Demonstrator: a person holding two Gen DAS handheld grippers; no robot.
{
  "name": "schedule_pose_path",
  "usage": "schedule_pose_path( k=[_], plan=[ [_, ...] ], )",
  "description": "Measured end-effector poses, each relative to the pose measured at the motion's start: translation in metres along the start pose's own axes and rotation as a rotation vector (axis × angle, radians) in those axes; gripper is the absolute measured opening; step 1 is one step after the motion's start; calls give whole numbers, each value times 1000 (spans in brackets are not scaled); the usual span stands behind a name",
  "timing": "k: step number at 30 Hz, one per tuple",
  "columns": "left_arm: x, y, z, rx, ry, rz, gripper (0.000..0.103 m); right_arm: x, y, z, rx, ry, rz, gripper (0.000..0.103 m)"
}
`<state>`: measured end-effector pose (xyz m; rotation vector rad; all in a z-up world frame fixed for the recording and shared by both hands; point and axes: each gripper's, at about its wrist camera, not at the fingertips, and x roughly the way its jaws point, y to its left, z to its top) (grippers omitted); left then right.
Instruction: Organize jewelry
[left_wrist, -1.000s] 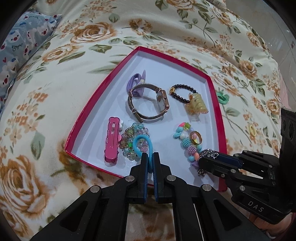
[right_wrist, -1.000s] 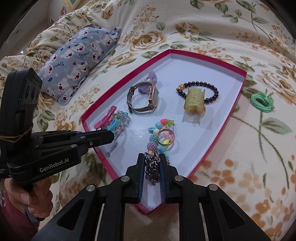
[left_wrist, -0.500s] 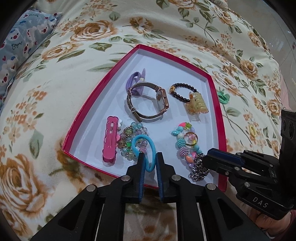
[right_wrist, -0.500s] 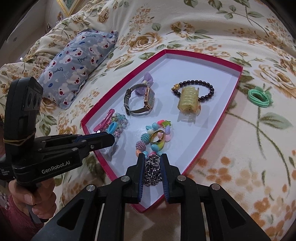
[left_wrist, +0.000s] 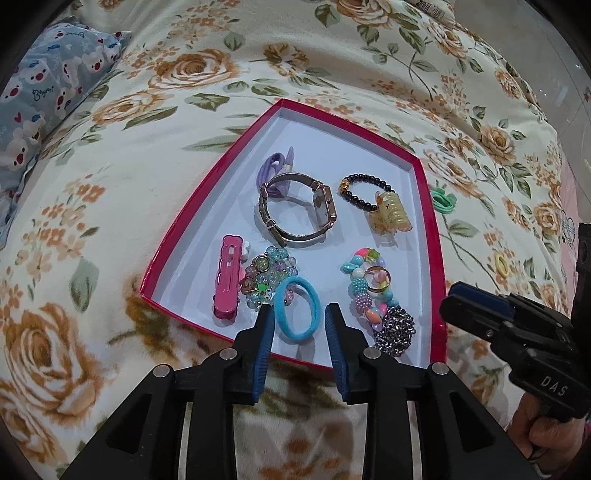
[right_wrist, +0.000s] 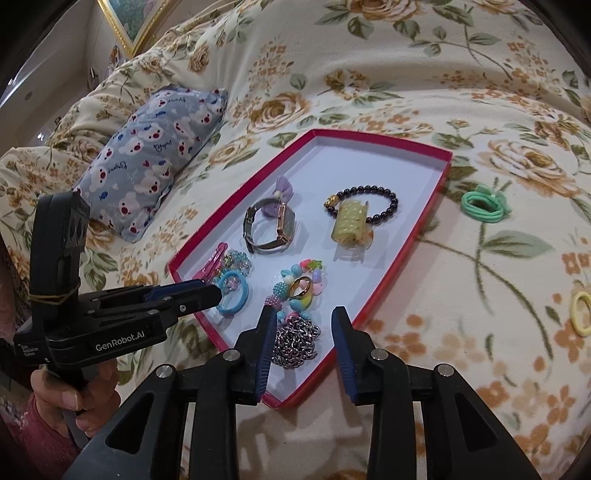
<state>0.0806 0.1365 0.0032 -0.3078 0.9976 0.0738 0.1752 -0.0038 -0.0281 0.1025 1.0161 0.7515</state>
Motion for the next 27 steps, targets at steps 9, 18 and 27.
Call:
schedule_pose_path(
  k=[9,18,27],
  plan=[
    [-19,3,-7,-23,-32,-7,42,-13,-1,-2,23,-49,4,41],
    [-38,17,-25,-113,-88,-22,75,-25,-2,-14,68,-141,65,68],
    [-54,33,-50,-213,-159,-63,92,-44,-3,-25,80,-257,102,84]
  ],
)
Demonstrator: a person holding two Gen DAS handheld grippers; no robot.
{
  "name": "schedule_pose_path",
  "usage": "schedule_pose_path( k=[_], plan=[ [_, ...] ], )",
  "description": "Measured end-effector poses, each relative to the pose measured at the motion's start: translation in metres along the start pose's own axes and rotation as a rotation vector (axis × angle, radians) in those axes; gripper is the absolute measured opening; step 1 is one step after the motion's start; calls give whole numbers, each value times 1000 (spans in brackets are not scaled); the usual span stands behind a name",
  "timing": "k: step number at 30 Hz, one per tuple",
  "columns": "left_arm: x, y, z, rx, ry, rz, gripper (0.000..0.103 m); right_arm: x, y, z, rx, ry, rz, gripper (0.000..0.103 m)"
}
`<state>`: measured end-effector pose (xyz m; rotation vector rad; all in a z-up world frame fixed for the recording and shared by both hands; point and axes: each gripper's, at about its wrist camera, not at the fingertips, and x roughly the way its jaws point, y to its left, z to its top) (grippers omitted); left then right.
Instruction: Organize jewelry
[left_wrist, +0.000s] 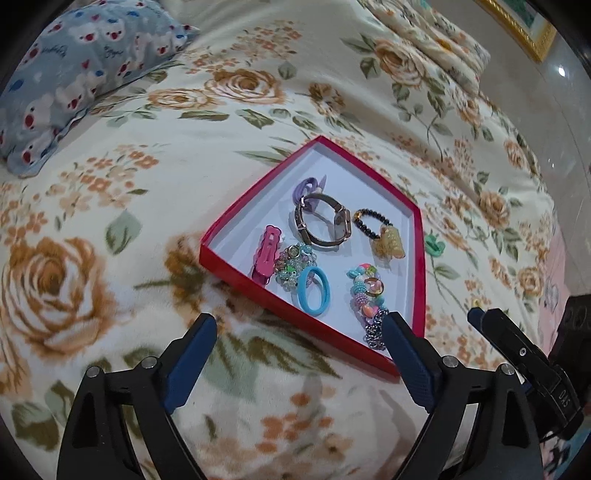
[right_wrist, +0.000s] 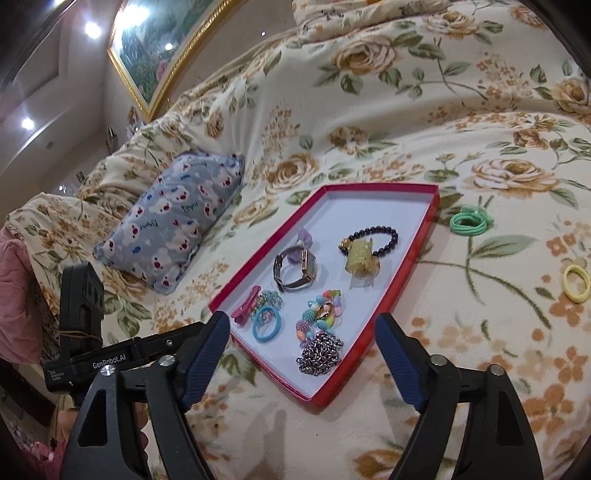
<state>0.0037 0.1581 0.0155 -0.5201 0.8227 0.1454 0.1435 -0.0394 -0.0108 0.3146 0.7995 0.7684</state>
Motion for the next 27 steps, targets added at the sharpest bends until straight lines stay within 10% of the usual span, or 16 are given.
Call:
schedule_pose_path(
  k=[27],
  plan=[
    [-86,-62,-45,349,-303,224,102,-56,57,25,-310,-108,-211,103]
  ],
)
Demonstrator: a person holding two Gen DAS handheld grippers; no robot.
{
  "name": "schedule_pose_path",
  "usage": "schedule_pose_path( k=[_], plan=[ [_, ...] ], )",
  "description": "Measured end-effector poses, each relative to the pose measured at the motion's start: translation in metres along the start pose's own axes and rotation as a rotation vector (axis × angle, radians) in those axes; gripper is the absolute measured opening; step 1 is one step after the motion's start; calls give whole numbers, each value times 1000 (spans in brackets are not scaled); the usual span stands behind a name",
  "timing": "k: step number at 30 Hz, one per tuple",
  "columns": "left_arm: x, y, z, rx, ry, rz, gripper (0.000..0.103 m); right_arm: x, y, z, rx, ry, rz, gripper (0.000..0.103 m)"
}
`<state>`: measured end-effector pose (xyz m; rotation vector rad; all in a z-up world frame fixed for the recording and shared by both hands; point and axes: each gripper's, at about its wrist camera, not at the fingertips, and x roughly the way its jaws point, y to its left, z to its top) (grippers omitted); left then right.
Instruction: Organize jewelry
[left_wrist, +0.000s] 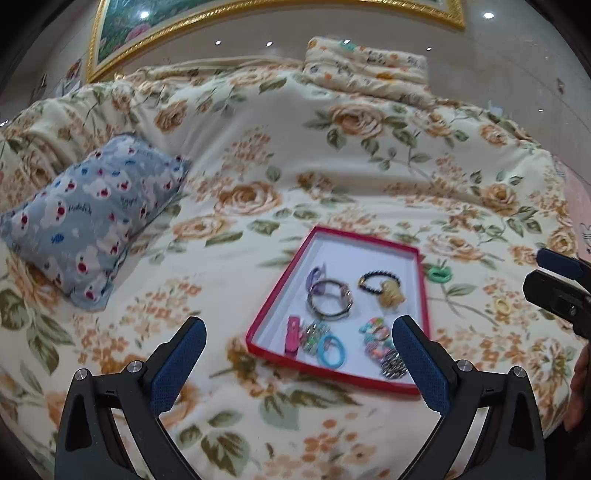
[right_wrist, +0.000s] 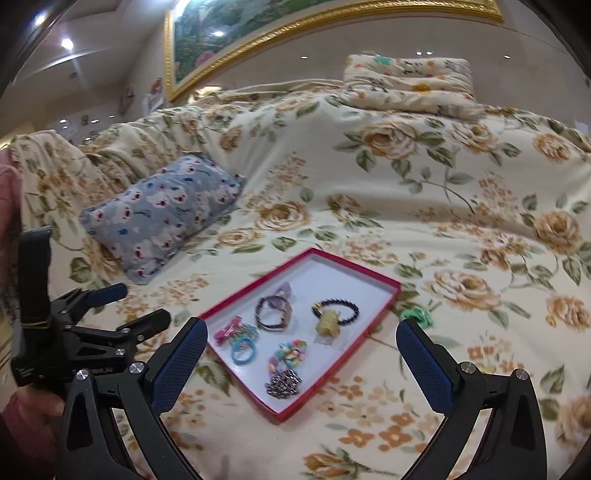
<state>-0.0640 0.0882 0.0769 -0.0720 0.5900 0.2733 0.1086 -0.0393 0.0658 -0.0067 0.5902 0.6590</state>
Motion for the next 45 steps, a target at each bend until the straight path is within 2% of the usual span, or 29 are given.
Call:
schedule_pose_path(
  k=[8,13,21,34,45],
  plan=[
    [29,-8,-24,-45,122,83,102,41,-5,-48,84,123,9,103],
    [40,-10,-15,-46,155,113,102,45,-2,-60,63,148,-14,103],
    [30,-13,-20,-35,141,119,102,42,-5,-66,90,158,-5,103],
    [4,-20,-26,-13,83,108,102,28,-4,-65,99,116,0,103],
    [-1,-21,-28,-5,71,102,102,25,-4,-65,94,105,-2,103]
  ],
)
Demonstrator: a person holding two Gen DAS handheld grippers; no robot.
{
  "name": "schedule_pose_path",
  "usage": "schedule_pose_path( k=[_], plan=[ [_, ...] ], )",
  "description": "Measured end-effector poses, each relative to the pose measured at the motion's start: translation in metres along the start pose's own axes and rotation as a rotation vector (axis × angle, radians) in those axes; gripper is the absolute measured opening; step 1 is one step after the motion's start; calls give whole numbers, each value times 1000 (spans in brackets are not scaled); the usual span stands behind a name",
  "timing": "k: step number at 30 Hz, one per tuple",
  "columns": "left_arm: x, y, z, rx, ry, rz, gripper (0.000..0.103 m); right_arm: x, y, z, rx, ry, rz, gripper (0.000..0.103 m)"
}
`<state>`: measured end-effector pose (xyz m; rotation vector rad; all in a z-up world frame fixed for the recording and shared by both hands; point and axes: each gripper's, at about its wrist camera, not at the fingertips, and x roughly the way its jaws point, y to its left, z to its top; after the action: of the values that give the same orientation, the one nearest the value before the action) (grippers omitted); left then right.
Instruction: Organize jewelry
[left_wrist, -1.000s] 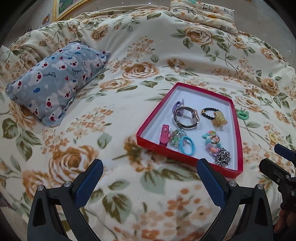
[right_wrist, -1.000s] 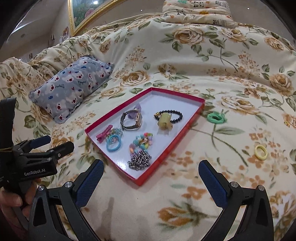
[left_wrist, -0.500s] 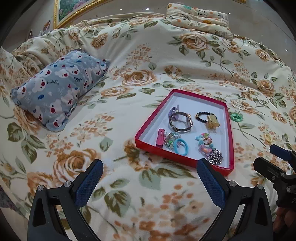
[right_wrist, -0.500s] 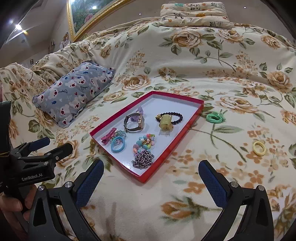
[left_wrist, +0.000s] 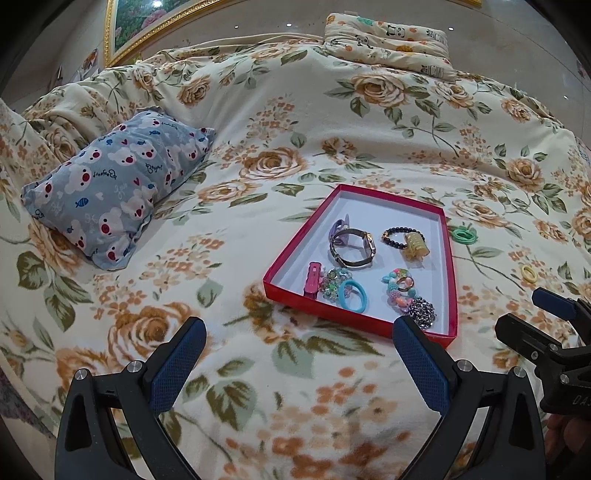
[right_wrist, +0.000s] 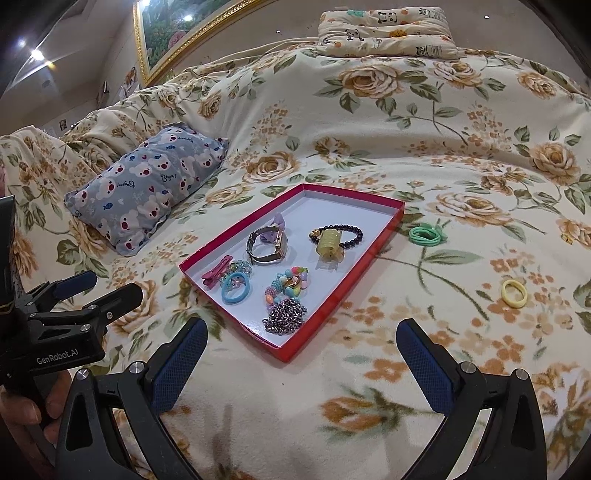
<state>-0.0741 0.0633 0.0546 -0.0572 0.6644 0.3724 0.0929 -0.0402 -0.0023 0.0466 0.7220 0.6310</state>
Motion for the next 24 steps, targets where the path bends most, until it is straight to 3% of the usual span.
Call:
schedule_pose_path(
  k=[24],
  plan=[
    [1,-2,-1,5,8,-8,102,-8,4,0,-3,-13,0,103]
  ],
)
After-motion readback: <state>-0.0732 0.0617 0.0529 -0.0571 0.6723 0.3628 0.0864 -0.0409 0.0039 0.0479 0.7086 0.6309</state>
